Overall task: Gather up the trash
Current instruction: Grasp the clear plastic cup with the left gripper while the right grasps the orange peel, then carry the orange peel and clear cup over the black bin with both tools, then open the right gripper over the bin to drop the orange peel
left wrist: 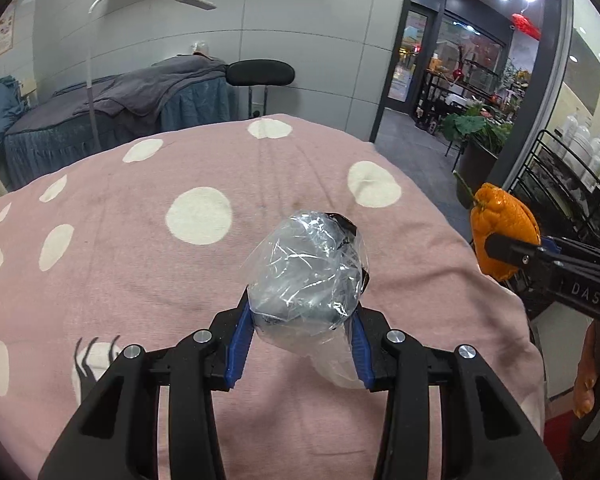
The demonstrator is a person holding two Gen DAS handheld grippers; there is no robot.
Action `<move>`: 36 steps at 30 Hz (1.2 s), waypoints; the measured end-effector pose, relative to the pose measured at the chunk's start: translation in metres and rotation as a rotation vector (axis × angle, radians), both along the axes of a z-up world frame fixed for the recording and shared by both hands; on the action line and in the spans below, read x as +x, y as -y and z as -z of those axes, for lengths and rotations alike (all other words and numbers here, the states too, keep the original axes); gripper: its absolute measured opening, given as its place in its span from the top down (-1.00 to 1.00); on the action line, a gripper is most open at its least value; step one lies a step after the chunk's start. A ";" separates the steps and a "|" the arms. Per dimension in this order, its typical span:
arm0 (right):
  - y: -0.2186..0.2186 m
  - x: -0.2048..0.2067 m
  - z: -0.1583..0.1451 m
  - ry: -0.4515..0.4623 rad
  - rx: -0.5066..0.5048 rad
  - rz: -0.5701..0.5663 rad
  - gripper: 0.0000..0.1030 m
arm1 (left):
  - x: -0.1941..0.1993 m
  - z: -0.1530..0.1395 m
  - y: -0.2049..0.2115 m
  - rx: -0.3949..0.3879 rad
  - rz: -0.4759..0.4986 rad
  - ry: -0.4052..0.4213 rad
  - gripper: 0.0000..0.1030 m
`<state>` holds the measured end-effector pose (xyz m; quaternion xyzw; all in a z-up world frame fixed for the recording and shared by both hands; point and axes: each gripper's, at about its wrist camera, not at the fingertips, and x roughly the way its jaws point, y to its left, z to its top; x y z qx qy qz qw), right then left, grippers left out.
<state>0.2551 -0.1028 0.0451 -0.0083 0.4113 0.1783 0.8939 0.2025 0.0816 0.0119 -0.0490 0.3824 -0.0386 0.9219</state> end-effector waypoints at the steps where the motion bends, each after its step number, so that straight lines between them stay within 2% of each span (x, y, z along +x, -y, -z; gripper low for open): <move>1: 0.014 -0.003 -0.002 0.015 0.003 0.035 0.23 | 0.000 0.000 0.009 0.004 0.021 0.002 0.19; 8: 0.097 -0.020 0.001 0.034 0.049 0.227 0.22 | 0.003 -0.002 0.058 -0.005 0.135 0.013 0.19; 16: 0.163 -0.024 0.040 -0.039 0.046 0.387 0.22 | 0.005 0.000 0.114 -0.019 0.267 0.009 0.19; 20: 0.194 -0.018 0.075 -0.108 0.037 0.465 0.22 | 0.006 0.000 0.140 -0.016 0.327 0.006 0.19; 26: 0.232 0.001 0.143 -0.249 0.040 0.544 0.22 | 0.010 0.003 0.172 -0.013 0.390 -0.011 0.19; 32: 0.251 0.020 0.200 -0.353 0.031 0.598 0.21 | 0.012 0.006 0.193 -0.004 0.428 -0.023 0.19; 36: 0.255 0.029 0.223 -0.388 -0.007 0.615 0.17 | 0.013 0.009 0.204 -0.008 0.451 -0.041 0.19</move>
